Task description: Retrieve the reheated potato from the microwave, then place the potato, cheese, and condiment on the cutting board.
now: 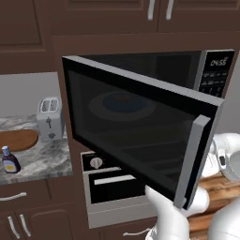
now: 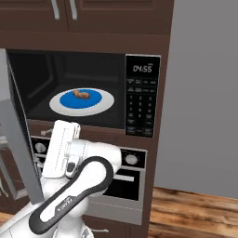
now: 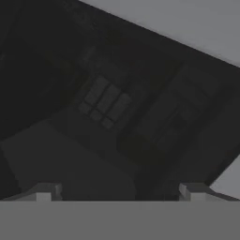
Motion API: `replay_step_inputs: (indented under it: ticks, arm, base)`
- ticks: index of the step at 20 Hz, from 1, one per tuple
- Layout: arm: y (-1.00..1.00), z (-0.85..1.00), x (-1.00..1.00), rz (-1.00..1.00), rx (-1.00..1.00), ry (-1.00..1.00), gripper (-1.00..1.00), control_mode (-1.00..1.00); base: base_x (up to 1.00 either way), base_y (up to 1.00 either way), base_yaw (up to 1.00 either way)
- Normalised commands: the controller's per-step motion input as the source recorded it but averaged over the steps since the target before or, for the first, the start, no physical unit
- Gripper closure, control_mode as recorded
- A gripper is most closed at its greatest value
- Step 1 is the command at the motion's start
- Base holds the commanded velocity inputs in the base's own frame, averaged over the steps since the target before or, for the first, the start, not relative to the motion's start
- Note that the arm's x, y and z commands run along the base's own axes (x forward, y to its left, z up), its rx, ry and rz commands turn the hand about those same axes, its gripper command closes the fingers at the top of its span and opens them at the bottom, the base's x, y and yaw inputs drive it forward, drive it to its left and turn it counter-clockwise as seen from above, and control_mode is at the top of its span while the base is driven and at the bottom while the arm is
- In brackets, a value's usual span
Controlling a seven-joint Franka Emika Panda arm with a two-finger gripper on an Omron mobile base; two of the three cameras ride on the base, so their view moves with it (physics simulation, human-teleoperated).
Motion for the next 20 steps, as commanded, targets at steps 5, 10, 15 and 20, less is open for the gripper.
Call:
replay_step_inputs:
  ticks: [5, 10, 15, 20]
  arm:
    - [0.59, -0.02, -0.29, 0.09, 0.08, 0.11, -1.0, -1.0]
    - [0.62, -0.03, -0.27, 0.06, 0.04, 0.07, -1.0, -1.0]
    - [0.67, -0.13, -0.26, 0.02, 0.0, 0.01, -1.0, -1.0]
    - [0.68, -0.19, -0.27, 0.0, 0.0, 0.0, -1.0, -1.0]
  base:
    - [0.0, 0.0, 0.0]
    - [0.0, 0.0, 0.0]
    - [0.0, 0.0, 0.0]
    - [0.0, 0.0, 0.0]
